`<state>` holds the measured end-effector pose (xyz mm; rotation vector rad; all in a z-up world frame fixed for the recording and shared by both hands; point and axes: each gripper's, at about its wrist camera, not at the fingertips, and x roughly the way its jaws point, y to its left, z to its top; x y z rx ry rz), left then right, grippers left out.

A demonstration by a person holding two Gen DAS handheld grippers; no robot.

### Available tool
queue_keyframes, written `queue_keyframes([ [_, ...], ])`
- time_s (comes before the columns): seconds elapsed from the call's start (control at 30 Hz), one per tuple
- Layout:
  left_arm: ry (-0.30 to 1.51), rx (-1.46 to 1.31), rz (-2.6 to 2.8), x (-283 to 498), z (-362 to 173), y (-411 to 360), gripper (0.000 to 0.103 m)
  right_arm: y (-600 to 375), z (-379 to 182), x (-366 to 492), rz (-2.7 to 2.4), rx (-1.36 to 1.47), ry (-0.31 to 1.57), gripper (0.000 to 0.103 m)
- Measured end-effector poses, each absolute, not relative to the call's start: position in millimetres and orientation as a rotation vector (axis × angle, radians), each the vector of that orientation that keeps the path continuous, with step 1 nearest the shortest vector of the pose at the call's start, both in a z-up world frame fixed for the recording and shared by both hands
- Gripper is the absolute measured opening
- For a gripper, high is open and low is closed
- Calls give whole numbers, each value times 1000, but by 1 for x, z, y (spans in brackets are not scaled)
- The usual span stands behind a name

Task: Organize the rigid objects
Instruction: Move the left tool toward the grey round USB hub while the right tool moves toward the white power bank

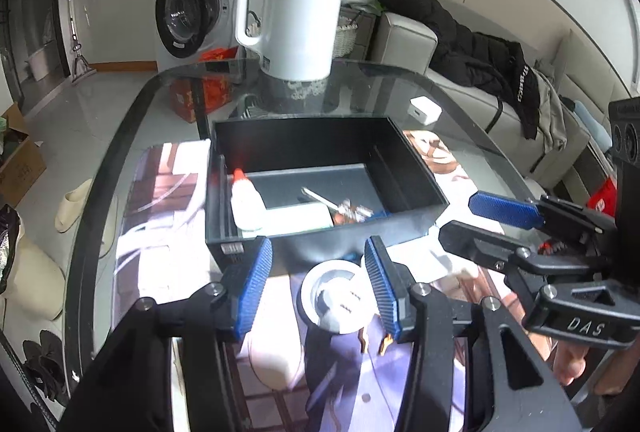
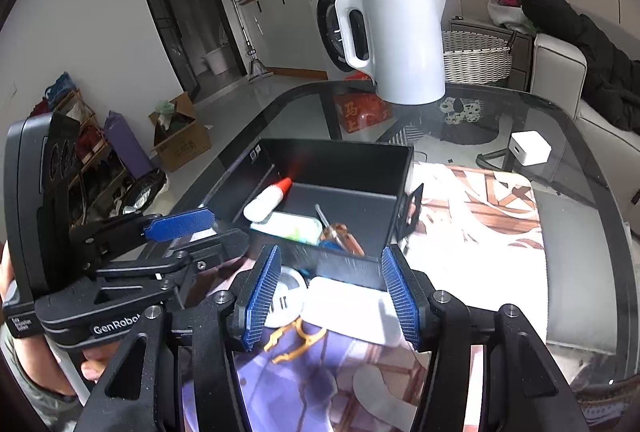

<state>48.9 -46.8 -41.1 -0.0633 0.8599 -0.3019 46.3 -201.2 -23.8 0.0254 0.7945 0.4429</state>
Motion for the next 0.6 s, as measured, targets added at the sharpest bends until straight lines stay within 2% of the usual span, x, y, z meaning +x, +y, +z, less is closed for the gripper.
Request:
queue_keyframes([
  [0.6,1030,-42,-344,43,-80,-70,49,-210,-50,42,447,43,920,55],
])
